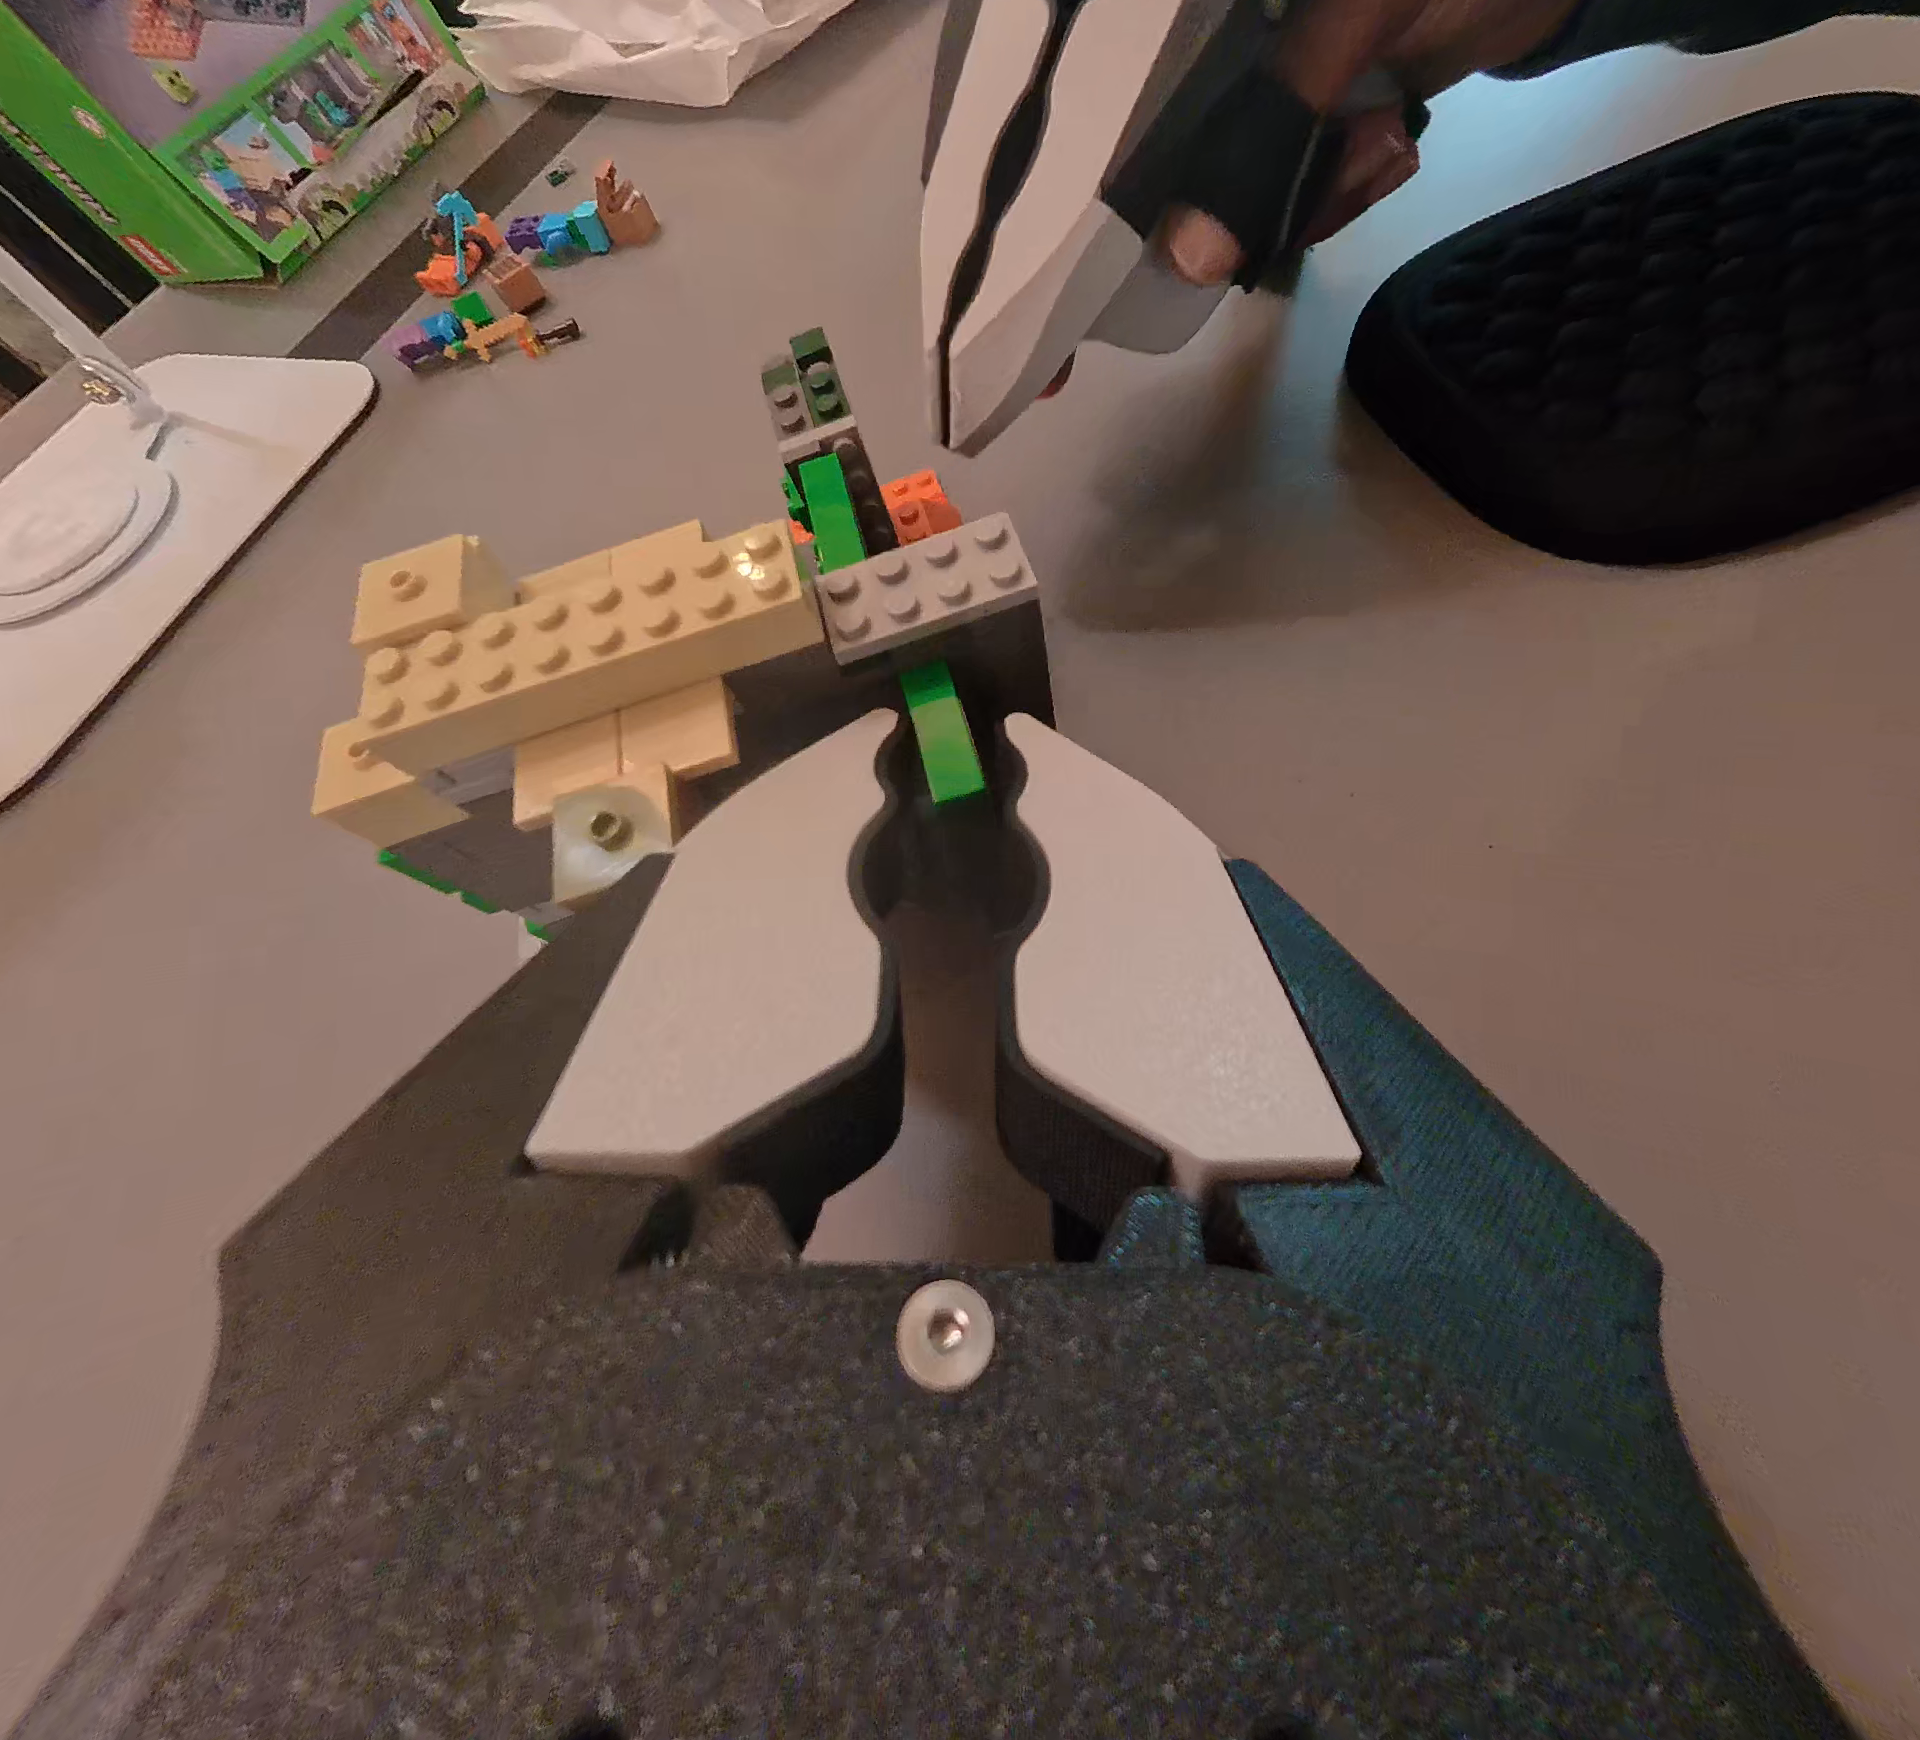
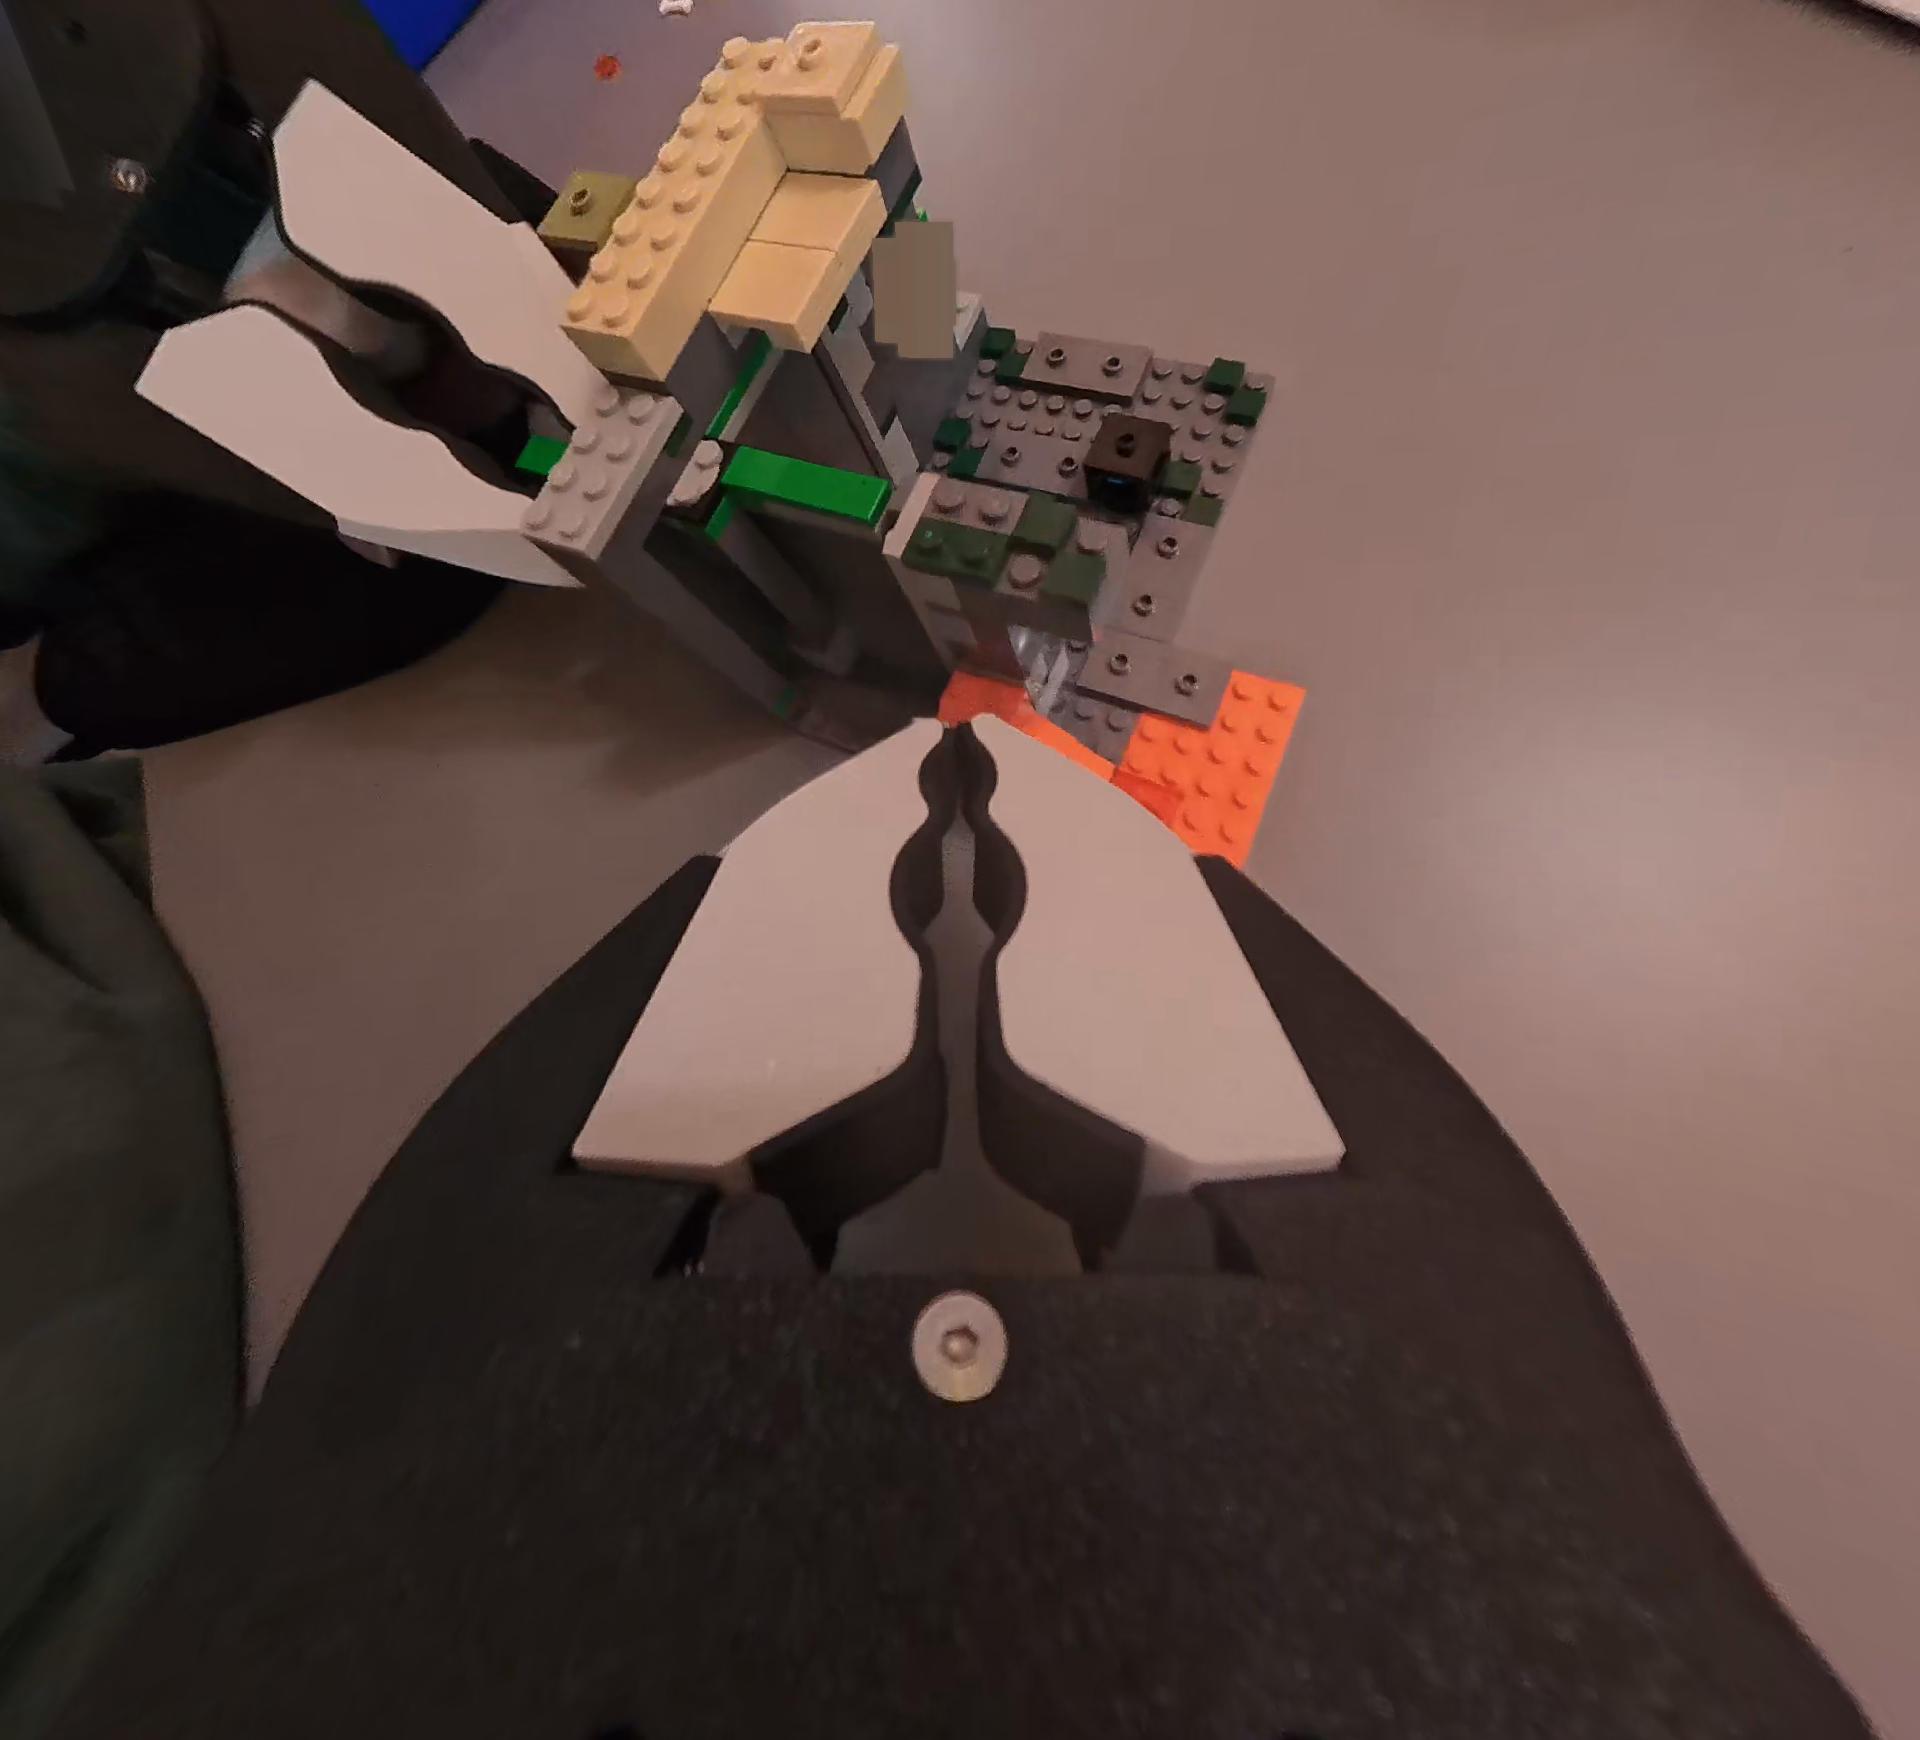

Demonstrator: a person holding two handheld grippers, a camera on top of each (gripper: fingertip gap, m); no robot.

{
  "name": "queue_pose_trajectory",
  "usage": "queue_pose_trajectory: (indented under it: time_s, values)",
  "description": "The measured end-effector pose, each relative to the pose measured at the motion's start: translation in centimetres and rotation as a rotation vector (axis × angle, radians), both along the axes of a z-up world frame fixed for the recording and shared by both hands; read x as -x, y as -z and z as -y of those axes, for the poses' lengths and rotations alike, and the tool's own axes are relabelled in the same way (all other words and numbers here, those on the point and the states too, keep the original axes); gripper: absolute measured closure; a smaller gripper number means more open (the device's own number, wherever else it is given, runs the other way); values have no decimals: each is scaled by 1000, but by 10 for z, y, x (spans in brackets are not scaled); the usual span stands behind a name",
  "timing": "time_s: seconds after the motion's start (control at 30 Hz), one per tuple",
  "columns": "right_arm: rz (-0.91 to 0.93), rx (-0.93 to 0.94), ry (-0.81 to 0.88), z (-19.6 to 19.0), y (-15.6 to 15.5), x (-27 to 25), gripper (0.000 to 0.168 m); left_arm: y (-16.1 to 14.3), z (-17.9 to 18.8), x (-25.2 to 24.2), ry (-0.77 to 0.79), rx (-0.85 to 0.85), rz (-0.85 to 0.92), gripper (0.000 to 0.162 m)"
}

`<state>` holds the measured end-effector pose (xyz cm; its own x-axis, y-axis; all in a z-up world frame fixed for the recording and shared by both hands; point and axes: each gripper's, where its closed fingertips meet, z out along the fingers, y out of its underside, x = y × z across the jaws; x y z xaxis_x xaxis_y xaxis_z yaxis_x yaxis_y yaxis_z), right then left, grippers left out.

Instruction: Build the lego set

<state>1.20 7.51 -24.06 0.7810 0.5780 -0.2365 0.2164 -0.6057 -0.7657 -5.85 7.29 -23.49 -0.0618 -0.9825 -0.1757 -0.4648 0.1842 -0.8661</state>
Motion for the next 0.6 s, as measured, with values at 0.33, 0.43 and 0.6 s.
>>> queue_pose_trajectory:
  time_s: [0.33, 0.43, 0.6]
  values:
    - [193, -47, 34, -3, 18, 3, 126, 1, 1, 0, -14, -33, -7, 148]
    - [205, -63, 73, -5, 19, 5, 127, 1, 4, -1, -8, -37, -8, 148]
    - [189, -130, 142, -6, 10, 4, 149, 1, 9, -1, -3, -80, -22, 146]
